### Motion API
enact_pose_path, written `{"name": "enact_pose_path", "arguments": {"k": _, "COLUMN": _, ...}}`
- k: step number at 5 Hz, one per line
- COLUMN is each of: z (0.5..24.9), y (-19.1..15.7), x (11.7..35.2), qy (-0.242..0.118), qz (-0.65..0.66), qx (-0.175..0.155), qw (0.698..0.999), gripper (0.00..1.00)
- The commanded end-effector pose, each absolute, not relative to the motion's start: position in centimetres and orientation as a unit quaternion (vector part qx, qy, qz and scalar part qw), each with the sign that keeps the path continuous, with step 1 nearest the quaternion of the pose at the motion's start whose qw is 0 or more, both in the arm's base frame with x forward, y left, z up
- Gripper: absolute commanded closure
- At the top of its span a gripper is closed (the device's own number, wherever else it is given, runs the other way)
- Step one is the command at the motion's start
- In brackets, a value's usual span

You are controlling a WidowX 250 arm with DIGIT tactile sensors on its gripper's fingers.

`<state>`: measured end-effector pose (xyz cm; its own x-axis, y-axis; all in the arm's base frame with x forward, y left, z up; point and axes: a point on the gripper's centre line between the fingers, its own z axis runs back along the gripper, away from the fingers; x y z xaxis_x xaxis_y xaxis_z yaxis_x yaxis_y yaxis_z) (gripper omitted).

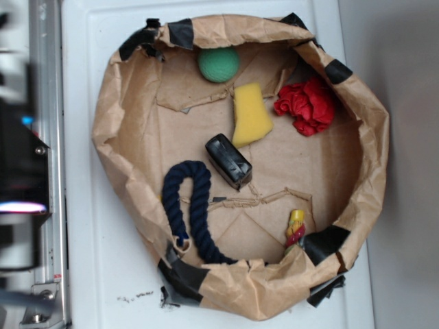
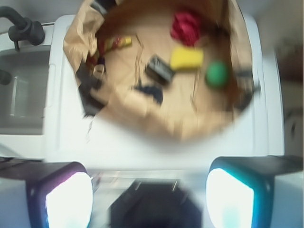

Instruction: Grab the green sponge.

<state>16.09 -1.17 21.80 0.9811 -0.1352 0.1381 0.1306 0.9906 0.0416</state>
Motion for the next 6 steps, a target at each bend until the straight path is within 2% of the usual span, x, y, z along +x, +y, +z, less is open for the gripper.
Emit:
{"name": "enact_pose_path", "arguments": {"k": 1, "z": 15.3, "y": -0.3, "x": 24.1, "qy": -0.142, "qz": -0.215, "qx": 0.036, "qw": 0.966, "gripper": 0.0}}
{"name": "enact_pose_path", "arguments": {"k": 2, "z": 11.3, "y": 0.3, "x": 27.1, "qy": -0.124, "qz": -0.297, "qx": 0.061, "qw": 0.945, "gripper": 0.0}}
{"name": "enact_pose_path", "arguments": {"k": 3, "z": 9.8, "y": 2.0, "x": 28.2, "qy": -0.101, "qz": -0.295, "qx": 0.042, "qw": 0.949, "gripper": 0.0}}
{"name": "enact_pose_path", "arguments": {"k": 5, "z": 7.6, "y": 4.6, "x": 28.4, "qy": -0.064, "qz": -0.316, "qx": 0.032, "qw": 0.946, "gripper": 0.0}}
{"name": "enact_pose_path", "arguments": {"k": 6, "z": 7.0, "y": 4.9, "x": 29.4, "qy": -0.066, "qz": -0.327, "qx": 0.022, "qw": 0.942, "gripper": 0.0}}
